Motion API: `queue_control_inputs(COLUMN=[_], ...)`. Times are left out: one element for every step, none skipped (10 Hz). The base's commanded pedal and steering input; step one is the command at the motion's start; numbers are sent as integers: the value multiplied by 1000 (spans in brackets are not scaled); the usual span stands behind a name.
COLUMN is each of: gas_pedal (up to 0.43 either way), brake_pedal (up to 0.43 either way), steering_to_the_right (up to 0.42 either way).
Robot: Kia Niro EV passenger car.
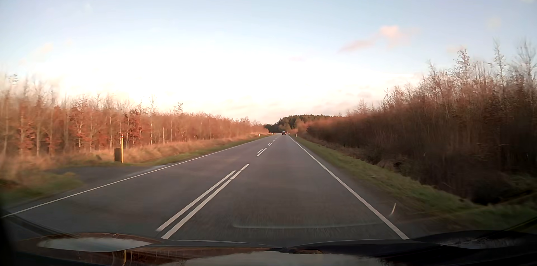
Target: Follow the waypoints while adhering to traffic rules and regulations
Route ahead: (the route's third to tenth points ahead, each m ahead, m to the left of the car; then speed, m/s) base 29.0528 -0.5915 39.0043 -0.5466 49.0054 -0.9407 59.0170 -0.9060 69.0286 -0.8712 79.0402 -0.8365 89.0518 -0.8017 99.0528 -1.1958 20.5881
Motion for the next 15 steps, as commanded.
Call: queue_control_inputs(gas_pedal=[220, 220, 220, 220, 220, 220, 220, 220, 220, 209, 197, 169, 150, 130, 98], brake_pedal=[0, 0, 0, 0, 0, 0, 0, 0, 0, 0, 0, 0, 0, 0, 0], steering_to_the_right=[1, 1, 1, 1, 2, 2, 1, 2, 1, 1, 1, 1, 1, 1, 1])
